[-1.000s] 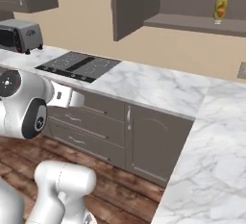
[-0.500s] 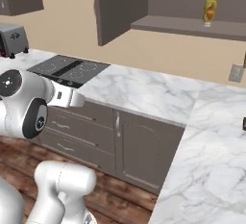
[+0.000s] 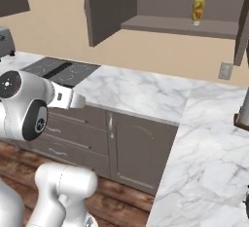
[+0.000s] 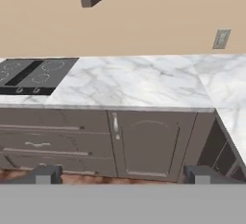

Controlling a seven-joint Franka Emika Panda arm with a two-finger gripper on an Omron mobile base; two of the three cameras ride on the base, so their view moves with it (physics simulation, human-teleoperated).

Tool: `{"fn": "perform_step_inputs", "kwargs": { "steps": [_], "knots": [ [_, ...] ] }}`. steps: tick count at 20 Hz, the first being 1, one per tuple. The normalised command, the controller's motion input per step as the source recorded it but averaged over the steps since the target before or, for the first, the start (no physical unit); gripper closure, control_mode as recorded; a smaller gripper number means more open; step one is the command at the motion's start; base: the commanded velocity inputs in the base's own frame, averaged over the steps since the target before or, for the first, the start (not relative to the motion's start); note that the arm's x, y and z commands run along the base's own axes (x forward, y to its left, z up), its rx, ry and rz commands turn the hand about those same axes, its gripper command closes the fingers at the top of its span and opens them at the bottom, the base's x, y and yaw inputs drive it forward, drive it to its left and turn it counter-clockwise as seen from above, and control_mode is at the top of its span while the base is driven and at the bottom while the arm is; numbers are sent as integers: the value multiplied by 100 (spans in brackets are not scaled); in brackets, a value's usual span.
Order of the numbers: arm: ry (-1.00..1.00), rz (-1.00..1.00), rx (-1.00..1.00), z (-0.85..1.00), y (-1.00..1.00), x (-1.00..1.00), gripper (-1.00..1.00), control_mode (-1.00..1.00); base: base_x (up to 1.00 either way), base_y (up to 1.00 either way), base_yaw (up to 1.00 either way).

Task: Move the mayonnaise and mustard from the cabinet to the dining counter.

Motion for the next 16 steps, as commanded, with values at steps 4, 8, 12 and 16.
{"fn": "perform_step_inputs", "kwargs": {
  "steps": [4, 8, 12, 16],
  "knots": [
    [0, 0, 0, 0, 0, 0, -100, 100, 28, 0, -25],
    [0, 0, 0, 0, 0, 0, -100, 100, 28, 0, -31],
    [0, 0, 0, 0, 0, 0, -100, 100, 37, 0, -32],
    [0, 0, 0, 0, 0, 0, -100, 100, 67, 0, -25]
  ]
}}
